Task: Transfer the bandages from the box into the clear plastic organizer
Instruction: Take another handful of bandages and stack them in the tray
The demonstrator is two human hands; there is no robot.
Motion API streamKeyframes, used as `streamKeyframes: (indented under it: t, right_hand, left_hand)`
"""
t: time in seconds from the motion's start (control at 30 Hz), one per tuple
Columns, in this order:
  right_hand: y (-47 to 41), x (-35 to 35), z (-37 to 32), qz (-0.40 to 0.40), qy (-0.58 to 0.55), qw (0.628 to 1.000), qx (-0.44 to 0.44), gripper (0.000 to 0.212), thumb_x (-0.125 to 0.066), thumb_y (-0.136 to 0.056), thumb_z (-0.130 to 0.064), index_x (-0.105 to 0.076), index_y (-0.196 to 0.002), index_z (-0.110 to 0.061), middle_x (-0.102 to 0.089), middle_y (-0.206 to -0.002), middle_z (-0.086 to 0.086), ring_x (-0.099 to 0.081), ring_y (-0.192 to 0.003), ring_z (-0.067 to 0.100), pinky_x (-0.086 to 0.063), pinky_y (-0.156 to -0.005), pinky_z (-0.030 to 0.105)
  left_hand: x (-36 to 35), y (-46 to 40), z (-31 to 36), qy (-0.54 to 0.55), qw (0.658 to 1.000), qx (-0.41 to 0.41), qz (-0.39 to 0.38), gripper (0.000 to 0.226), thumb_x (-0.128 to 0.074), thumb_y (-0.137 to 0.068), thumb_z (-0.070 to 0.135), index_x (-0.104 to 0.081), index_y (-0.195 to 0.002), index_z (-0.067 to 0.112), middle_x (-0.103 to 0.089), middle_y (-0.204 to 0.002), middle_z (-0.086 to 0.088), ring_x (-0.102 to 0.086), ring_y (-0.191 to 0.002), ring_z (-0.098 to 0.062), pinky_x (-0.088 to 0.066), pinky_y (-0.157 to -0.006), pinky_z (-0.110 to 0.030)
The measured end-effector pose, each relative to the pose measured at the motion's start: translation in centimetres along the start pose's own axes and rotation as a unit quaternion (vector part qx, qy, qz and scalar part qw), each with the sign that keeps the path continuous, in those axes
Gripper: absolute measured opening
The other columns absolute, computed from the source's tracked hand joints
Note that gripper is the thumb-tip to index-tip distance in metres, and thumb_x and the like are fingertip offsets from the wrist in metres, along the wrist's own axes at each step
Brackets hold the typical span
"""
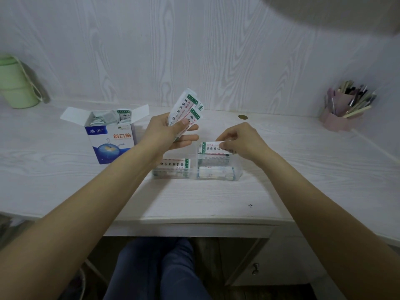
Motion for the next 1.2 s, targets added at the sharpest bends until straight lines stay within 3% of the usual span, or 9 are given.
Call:
streamKeyframes:
  t: [0.1, 0.2, 0.33, 0.47, 0.87, 0.97, 1.07, 1.13, 1.2]
  right_hand:
    - [-0.1, -0.4, -0.3, -0.013, 0.049, 0.999, 0.013, 0.012, -0.066, -0.085, -0.004, -0.073, -0.092, -0.009, -0.058, -0.063, -0.005, -0.051, -0.058, 0.003, -0.038, -0.05, 0.007]
    - [-0.3, -0.9, -0.7, -0.018, 0.095, 0.995, 0.027, 0.012, -0.064, -0.085, -0.002, -0.074, -0.091, -0.006, -0.058, -0.062, -0.006, -0.051, -0.057, 0.004, -0.04, -0.054, 0.013]
    - [-0.6, -1.8, -0.9, -0.041, 0.152, 0.987, 0.04, 0.013, -0.064, -0.086, -0.008, -0.075, -0.093, -0.011, -0.071, -0.087, 0.004, -0.061, -0.078, 0.015, -0.05, -0.07, 0.027]
    - [-0.6, -2.3, -1.3, -0.045, 0.139, 0.988, 0.052, 0.014, -0.068, -0.085, -0.013, -0.074, -0.098, -0.014, -0.067, -0.089, -0.003, -0.06, -0.087, 0.015, -0.051, -0.081, 0.032]
    - [-1.2, -2.8, -1.7, -0.07, 0.136, 0.988, 0.031, 0.014, -0.07, -0.083, -0.011, -0.075, -0.094, -0.018, -0.072, -0.096, 0.001, -0.065, -0.091, 0.016, -0.053, -0.087, 0.036]
    - [-1.2, -2.7, -1.9, -0.072, 0.145, 0.986, 0.03, 0.014, -0.07, -0.082, -0.011, -0.075, -0.094, -0.017, -0.07, -0.089, -0.001, -0.066, -0.089, 0.017, -0.054, -0.084, 0.034]
    - [-0.6, -1.4, -2.7, 0.019, 0.058, 0.997, 0.04, 0.02, -0.066, -0.085, -0.013, -0.071, -0.104, -0.015, -0.067, -0.086, 0.0, -0.063, -0.078, 0.012, -0.05, -0.07, 0.022]
    - [0.2, -0.2, -3.2, 0.076, -0.113, 0.99, 0.03, 0.021, -0.062, -0.087, -0.014, -0.068, -0.107, -0.018, -0.068, -0.085, -0.001, -0.062, -0.072, 0.01, -0.045, -0.062, 0.018]
    - [0.9, -0.1, -3.9, 0.037, -0.248, 0.968, 0.017, 0.017, -0.066, -0.086, -0.019, -0.067, -0.104, -0.017, -0.071, -0.085, -0.001, -0.066, -0.075, 0.01, -0.048, -0.065, 0.018]
  left_hand:
    - [-0.2, 0.1, 0.0, -0.001, 1.0, -0.003, -0.004, 0.021, -0.052, -0.096, 0.016, -0.055, -0.117, 0.014, -0.071, -0.097, -0.005, -0.072, -0.08, -0.018, -0.059, -0.069, -0.024]
    - [-0.3, 0.1, 0.2, -0.001, 1.0, -0.004, -0.005, 0.02, -0.052, -0.096, 0.016, -0.055, -0.115, 0.014, -0.071, -0.097, -0.005, -0.072, -0.082, -0.018, -0.059, -0.07, -0.024]
    - [-0.3, 0.0, 0.3, -0.001, 1.0, -0.004, -0.007, 0.019, -0.052, -0.096, 0.016, -0.056, -0.114, 0.014, -0.071, -0.098, -0.006, -0.072, -0.083, -0.019, -0.059, -0.071, -0.024]
    - [-0.3, 0.0, 0.2, -0.002, 1.0, 0.001, -0.004, 0.016, -0.052, -0.096, 0.016, -0.056, -0.112, 0.015, -0.071, -0.096, -0.005, -0.072, -0.08, -0.018, -0.059, -0.069, -0.024]
    - [-0.1, 0.1, 0.3, -0.011, 1.0, 0.01, -0.008, 0.019, -0.052, -0.096, 0.015, -0.056, -0.114, 0.013, -0.071, -0.099, -0.007, -0.072, -0.083, -0.02, -0.059, -0.072, -0.025]
    - [-0.1, 0.2, 0.4, -0.014, 1.0, 0.011, -0.016, 0.017, -0.053, -0.095, 0.014, -0.057, -0.112, 0.013, -0.072, -0.098, -0.008, -0.072, -0.08, -0.019, -0.059, -0.072, -0.026]
    - [0.0, 0.4, 0.5, -0.005, 1.0, 0.003, -0.025, 0.014, -0.056, -0.093, 0.011, -0.059, -0.106, 0.013, -0.072, -0.095, -0.008, -0.072, -0.075, -0.017, -0.058, -0.07, -0.022]
    - [0.1, 0.5, 0.6, -0.006, 1.0, 0.006, -0.03, 0.019, -0.058, -0.091, 0.008, -0.059, -0.11, 0.011, -0.072, -0.095, -0.008, -0.072, -0.073, -0.017, -0.058, -0.066, -0.019]
    - [-0.1, 0.8, 0.5, -0.016, 0.999, 0.017, -0.048, 0.025, -0.062, -0.088, 0.007, -0.06, -0.112, 0.011, -0.072, -0.096, -0.008, -0.072, -0.073, -0.018, -0.058, -0.064, -0.019]
Point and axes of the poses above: each hand's wrist, its own y-axis away from the middle knuckle, its own x-axis out of the back of the hand, z = x × y, the point moved 4 cm from there along -y, towards the middle knuckle
